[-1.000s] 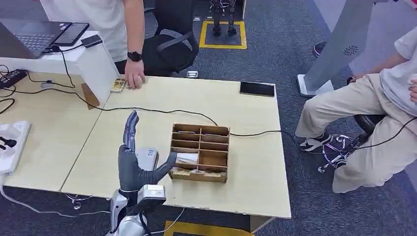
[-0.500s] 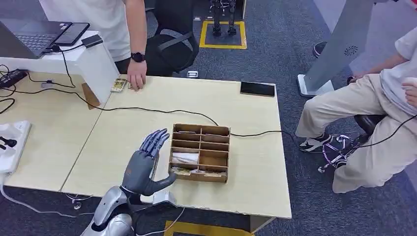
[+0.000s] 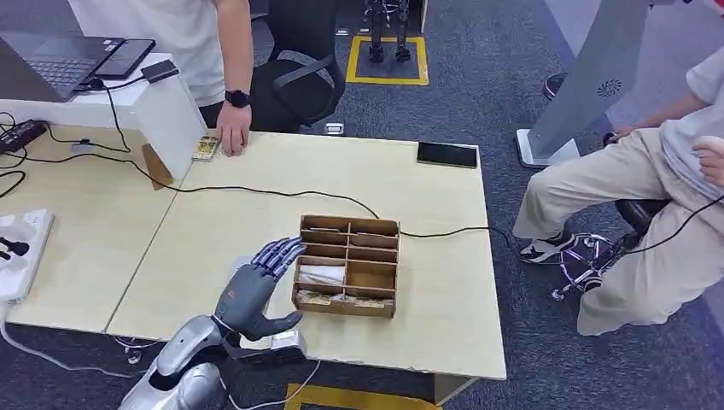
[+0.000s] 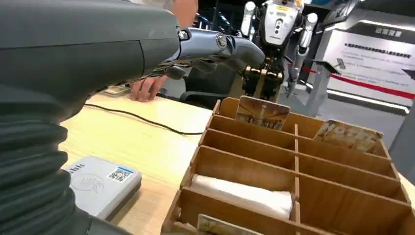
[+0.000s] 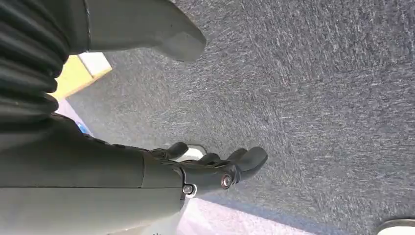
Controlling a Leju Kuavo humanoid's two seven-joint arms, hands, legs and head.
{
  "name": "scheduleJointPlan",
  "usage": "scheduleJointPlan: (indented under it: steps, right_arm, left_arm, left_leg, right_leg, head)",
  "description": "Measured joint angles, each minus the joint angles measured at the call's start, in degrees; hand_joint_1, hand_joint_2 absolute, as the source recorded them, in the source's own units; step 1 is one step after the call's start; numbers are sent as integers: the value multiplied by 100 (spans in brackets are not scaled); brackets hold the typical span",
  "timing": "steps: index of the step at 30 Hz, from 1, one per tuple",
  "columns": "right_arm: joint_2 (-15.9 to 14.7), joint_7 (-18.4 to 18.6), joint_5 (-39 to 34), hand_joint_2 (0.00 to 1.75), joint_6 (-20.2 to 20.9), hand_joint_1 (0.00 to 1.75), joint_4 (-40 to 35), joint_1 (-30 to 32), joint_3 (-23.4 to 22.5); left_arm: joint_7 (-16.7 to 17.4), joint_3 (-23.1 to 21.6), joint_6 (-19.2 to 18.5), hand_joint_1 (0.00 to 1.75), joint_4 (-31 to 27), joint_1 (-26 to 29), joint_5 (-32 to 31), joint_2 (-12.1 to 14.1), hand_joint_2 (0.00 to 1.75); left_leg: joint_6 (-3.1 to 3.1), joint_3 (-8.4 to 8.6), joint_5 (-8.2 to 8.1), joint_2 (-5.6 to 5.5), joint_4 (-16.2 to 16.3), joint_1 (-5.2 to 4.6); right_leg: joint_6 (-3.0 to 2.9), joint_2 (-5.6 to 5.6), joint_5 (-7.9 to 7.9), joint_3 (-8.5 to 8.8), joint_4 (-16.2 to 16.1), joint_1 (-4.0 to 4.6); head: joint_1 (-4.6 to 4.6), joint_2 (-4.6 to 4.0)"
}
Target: Pass the card to the sensor for recognition and then transmit it.
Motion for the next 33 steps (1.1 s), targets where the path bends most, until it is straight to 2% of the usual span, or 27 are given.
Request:
scheduleJointPlan:
  steps: [19, 22, 33]
  right_arm:
    - [0, 20, 28, 175, 9, 0, -4, 0, 22]
    - [0, 24, 74, 175, 9, 0, -7, 1, 44]
    - [0, 68, 105, 175, 20, 0, -13, 2, 52]
  left_arm:
    - [208, -264, -223, 0, 127, -133, -258, 155, 175]
    - [247, -312, -229, 9, 177, -147, -289, 168, 175]
    - [352, -452, -238, 12, 313, -221, -376, 194, 175]
  left_leg:
    - [0, 0, 0, 0, 0, 0]
    - [0, 0, 0, 1, 0, 0]
    - [0, 0, 0, 0, 0, 0]
  right_leg:
    - [0, 0, 0, 0, 0, 0]
    - [0, 1, 0, -1, 0, 0]
    - [0, 0, 0, -1, 0, 0]
  head:
    - [0, 0]
    - [-2, -2]
    - [0, 0]
